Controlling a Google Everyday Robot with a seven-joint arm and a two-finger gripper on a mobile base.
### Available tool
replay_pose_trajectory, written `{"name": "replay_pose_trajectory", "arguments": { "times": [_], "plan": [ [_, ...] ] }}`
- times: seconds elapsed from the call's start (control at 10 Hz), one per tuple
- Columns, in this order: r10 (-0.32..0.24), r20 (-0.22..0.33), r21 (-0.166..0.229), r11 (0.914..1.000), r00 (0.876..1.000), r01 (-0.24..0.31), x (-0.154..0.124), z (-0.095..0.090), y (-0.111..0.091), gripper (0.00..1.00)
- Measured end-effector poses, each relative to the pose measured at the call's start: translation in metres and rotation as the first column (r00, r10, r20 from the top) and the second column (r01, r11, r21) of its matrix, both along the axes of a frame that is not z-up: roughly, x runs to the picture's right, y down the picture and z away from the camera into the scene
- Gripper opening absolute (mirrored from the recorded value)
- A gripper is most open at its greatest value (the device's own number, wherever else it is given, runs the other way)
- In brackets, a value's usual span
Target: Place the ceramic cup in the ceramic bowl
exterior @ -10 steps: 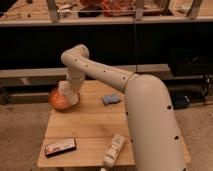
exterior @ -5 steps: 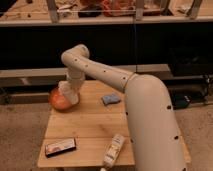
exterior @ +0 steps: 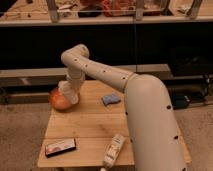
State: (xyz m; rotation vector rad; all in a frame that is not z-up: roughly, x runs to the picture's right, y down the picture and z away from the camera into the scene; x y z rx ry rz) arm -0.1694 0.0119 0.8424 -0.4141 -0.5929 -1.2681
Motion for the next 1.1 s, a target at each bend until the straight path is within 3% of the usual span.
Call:
{"name": "replay_pose_trajectory", "arguments": {
  "times": [0.9,1.1],
  "plan": [
    [-0.007,0.002,0.008,0.9999,1.000,0.007,-0.0011,0.0016,-0.0009,0.19],
    [-0.009,0.002,0.010,0.9999,1.000,0.009,-0.0011,0.0021,-0.0014,0.24]
  ]
}}
